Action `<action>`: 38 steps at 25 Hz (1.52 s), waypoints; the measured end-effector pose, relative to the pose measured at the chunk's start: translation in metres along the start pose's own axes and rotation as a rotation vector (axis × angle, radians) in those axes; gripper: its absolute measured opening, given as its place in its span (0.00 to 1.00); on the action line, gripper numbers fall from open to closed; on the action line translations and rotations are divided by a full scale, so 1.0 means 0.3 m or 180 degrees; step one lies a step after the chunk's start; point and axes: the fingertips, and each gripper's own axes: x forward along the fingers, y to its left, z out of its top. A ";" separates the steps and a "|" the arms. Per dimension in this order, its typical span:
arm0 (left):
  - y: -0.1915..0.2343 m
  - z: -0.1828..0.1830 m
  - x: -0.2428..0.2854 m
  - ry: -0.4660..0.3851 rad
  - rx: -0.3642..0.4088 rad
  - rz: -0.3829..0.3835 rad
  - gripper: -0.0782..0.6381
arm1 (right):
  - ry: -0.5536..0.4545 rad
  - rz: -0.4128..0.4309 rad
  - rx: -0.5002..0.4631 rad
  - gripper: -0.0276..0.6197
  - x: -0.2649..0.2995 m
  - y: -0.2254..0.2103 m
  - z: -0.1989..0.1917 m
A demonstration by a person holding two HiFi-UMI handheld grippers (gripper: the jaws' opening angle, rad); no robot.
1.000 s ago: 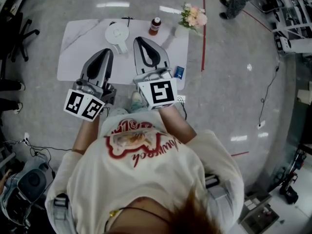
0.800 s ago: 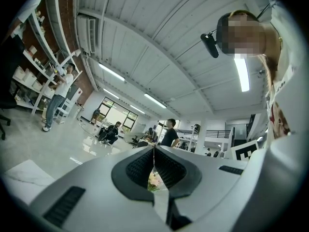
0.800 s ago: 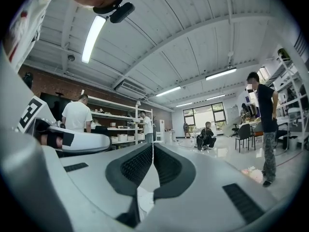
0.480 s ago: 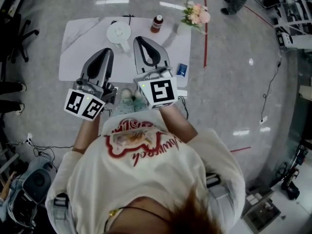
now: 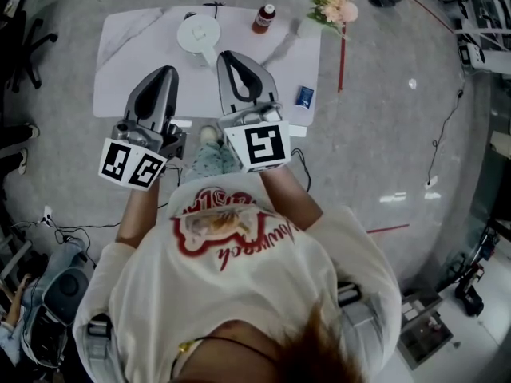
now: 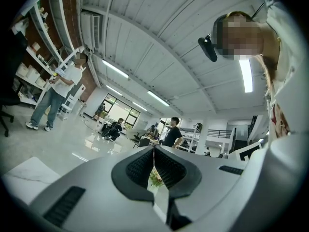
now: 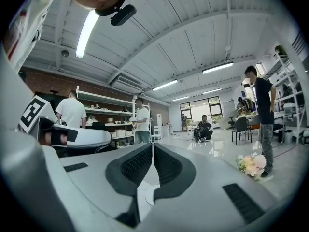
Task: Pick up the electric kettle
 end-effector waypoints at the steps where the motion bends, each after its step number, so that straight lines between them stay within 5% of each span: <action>1: 0.004 -0.010 -0.001 0.0012 -0.0012 -0.0005 0.13 | 0.0022 -0.0001 0.0008 0.07 0.001 0.001 -0.013; 25: 0.130 -0.252 -0.007 0.0291 -0.0182 0.0104 0.13 | 0.0350 0.0010 0.0175 0.07 0.046 -0.004 -0.264; 38: 0.172 -0.366 -0.008 0.0231 -0.0218 0.0023 0.13 | 0.0435 -0.0025 0.0297 0.07 0.080 -0.020 -0.417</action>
